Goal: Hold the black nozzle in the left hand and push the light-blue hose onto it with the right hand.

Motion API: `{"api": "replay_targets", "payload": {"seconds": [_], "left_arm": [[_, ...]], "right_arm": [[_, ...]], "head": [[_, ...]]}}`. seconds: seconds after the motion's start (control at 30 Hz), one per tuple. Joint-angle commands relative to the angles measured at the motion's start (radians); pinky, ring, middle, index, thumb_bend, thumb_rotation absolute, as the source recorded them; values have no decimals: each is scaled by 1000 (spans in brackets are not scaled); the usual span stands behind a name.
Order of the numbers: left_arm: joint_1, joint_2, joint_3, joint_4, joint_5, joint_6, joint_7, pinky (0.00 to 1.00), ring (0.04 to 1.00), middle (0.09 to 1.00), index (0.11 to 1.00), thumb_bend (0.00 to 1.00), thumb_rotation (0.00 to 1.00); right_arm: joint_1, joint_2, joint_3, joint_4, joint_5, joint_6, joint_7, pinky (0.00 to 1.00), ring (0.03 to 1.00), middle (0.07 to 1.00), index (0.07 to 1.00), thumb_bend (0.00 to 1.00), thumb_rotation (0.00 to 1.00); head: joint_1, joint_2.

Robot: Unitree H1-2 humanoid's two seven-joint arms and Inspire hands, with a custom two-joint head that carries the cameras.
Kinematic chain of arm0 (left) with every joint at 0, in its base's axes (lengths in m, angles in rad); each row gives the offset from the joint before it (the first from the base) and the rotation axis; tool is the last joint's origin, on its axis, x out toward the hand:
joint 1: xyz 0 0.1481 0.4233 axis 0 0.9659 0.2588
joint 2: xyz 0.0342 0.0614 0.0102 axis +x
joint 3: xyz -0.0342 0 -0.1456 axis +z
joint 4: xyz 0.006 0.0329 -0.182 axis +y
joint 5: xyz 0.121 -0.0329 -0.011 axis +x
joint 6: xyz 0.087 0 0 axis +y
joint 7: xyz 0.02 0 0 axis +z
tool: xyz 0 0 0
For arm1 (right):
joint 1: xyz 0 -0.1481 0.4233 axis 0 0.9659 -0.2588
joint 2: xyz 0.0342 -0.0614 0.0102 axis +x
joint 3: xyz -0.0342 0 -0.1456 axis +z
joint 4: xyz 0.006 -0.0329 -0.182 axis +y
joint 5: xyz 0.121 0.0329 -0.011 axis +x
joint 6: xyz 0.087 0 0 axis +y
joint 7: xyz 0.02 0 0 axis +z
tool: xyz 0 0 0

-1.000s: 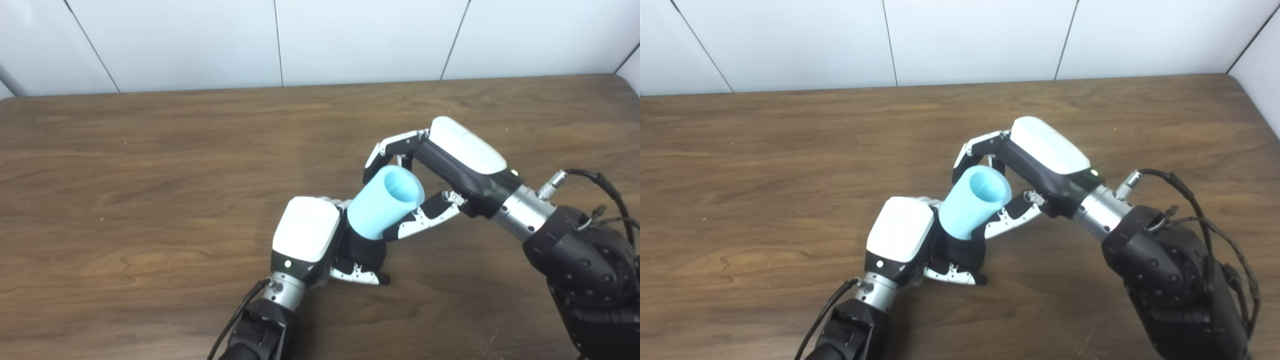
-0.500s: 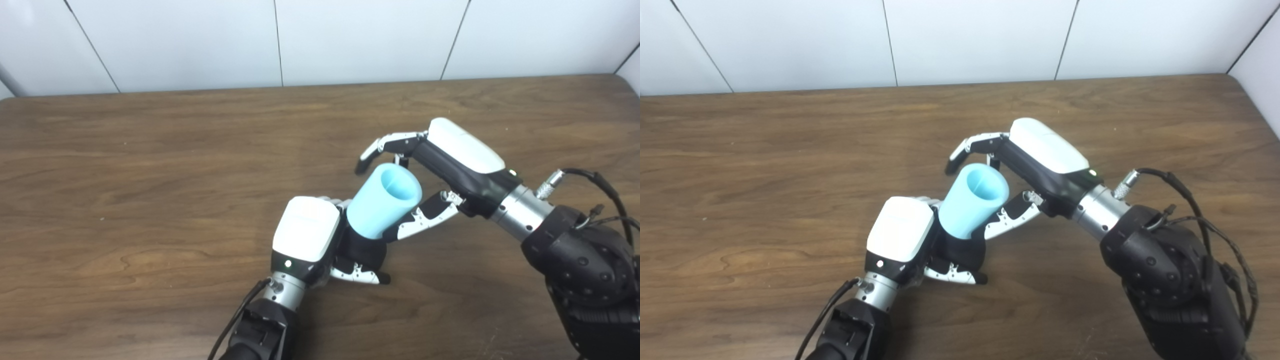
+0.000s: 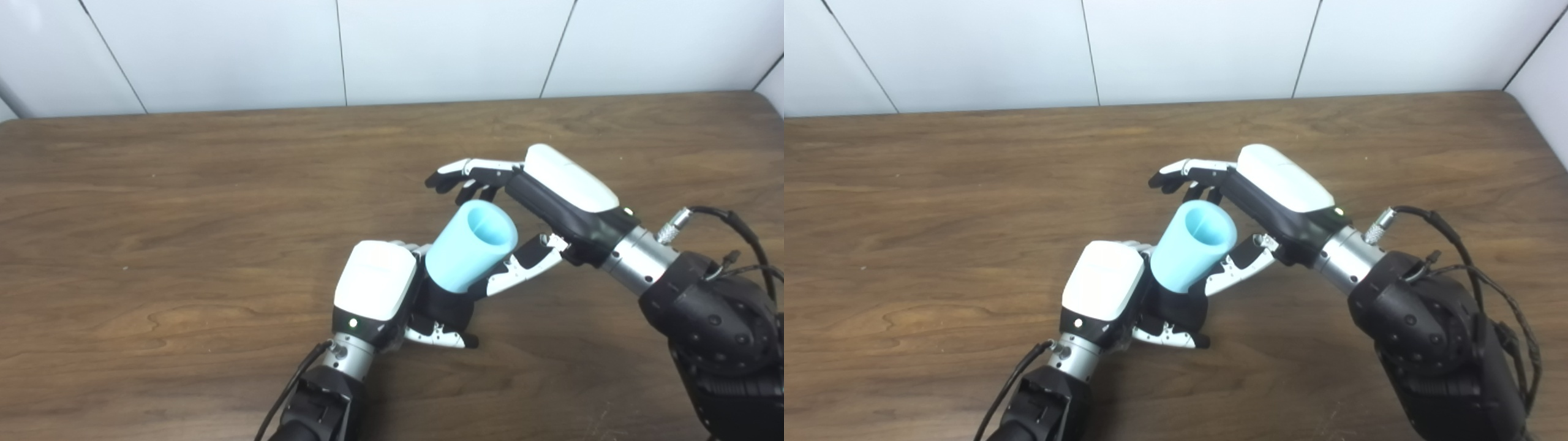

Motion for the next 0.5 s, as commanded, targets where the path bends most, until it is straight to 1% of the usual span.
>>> {"api": "replay_targets", "payload": {"seconds": [0.0, 0.23, 0.47], "left_arm": [[9, -7, -15, 8, 10, -3, -31, 421, 486, 405, 499, 522, 0], [9, -11, -15, 9, 8, -1, -31, 426, 487, 404, 498, 522, 0], [9, -11, -15, 14, 5, -3, -23, 422, 489, 405, 499, 522, 0]], "right_arm": [[-17, 0, -13, -32, -3, -6, -11, 559, 663, 744, 774, 978, 152], [-14, -2, -12, -34, -9, -5, -8, 553, 648, 730, 773, 970, 167], [-8, 2, -14, -20, 0, -33, -28, 551, 644, 721, 760, 960, 159]], "head": [[-2, 1], [-2, 3], [-3, 3]]}}
